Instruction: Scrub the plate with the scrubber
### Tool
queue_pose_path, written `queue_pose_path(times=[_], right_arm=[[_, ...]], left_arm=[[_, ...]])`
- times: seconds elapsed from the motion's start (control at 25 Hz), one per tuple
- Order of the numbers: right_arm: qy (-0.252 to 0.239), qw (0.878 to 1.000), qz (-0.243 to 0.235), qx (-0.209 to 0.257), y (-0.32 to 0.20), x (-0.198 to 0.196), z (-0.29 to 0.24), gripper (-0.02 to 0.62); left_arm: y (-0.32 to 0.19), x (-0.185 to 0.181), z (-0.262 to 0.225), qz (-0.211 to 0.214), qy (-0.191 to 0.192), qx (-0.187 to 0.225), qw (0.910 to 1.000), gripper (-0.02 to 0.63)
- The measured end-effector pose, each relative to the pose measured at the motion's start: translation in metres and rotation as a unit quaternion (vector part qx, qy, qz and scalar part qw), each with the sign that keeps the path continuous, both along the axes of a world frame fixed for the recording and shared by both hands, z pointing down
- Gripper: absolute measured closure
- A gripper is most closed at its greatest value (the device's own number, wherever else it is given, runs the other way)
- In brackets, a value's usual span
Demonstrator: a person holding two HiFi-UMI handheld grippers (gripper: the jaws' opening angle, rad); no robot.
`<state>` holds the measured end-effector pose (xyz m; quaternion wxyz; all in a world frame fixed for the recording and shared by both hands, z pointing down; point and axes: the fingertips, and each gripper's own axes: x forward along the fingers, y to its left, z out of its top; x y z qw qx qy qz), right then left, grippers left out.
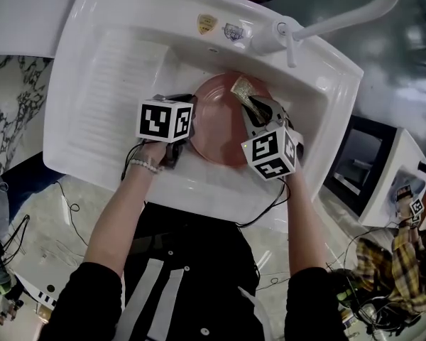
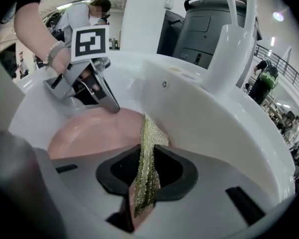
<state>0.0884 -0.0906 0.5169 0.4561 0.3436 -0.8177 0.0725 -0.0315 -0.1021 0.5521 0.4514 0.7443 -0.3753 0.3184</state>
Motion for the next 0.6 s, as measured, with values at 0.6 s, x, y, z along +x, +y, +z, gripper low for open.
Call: queue_pose_path(times=[0.6], right_arm=[[0.045,0.99,-0.099,-0.087,0.033,-0.014,0.034,0.518]], left_arm=[[0.001,0.0,-0.001,0.001,0.0,-0.001,1.0,0.591]])
